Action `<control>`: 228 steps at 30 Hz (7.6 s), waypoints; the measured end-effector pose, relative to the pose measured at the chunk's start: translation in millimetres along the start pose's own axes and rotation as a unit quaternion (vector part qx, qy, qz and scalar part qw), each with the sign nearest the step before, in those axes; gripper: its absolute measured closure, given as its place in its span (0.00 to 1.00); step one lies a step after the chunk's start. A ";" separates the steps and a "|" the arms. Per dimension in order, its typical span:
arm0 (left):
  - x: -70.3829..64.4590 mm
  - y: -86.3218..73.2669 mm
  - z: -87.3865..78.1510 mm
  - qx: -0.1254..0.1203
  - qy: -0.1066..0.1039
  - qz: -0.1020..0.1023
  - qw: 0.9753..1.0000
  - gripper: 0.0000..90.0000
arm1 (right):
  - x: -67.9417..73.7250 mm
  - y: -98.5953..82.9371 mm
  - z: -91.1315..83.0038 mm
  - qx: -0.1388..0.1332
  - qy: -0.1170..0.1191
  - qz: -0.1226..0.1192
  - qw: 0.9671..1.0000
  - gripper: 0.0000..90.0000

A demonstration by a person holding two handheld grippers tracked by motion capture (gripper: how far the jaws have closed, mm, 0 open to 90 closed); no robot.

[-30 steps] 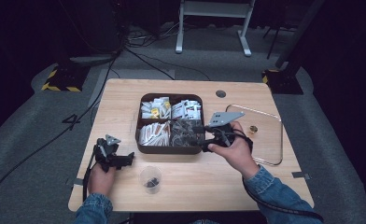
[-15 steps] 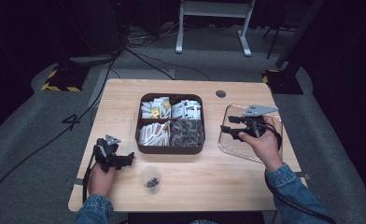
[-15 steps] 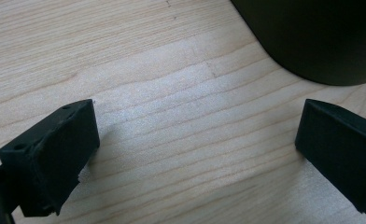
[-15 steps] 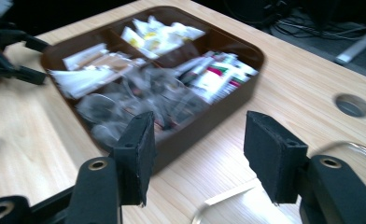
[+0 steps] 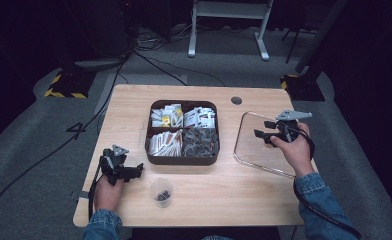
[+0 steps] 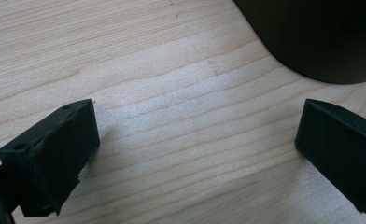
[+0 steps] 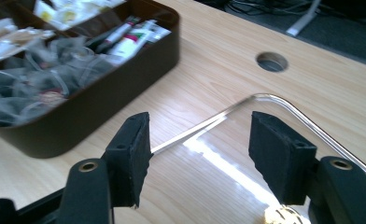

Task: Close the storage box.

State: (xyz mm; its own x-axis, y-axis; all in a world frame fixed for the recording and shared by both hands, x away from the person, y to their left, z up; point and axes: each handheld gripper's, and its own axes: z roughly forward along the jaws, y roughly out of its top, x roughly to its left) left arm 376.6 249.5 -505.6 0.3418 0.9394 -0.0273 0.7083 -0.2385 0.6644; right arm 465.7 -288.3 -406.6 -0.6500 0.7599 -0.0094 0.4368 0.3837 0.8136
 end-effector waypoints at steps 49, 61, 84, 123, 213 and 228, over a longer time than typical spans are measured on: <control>-0.4 0.0 -0.1 0.000 0.001 -0.001 1.000 0.00 | -54.2 -74.9 40.4 0.073 -0.058 0.057 0.994 0.65; -0.3 0.0 -0.1 0.000 0.001 0.000 1.000 0.00 | -52.9 -74.4 39.0 0.073 -0.059 0.074 0.993 0.65; 0.2 0.7 0.4 0.000 -0.001 0.003 1.000 0.00 | -40.4 -47.4 -0.7 0.031 -0.037 0.074 0.996 0.65; -1.4 -0.5 -0.5 0.000 0.005 -0.004 1.000 0.00 | 20.5 41.0 5.0 -0.011 0.045 0.018 0.999 0.65; 1.7 0.7 0.6 0.000 0.012 -0.011 1.000 0.00 | 159.0 106.4 179.1 0.063 0.078 -0.043 0.994 0.65; 1.7 0.7 0.6 0.000 0.012 -0.011 1.000 0.00 | 160.5 103.1 187.8 0.064 0.076 -0.049 0.994 0.65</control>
State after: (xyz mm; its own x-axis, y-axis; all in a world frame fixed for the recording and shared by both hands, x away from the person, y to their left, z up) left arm 378.1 250.8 -505.7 0.3112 0.9500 -0.0246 0.7157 -0.2173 0.6637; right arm 523.2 -28.2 -433.3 -0.7756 0.6311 0.0115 0.4366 0.5233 0.7318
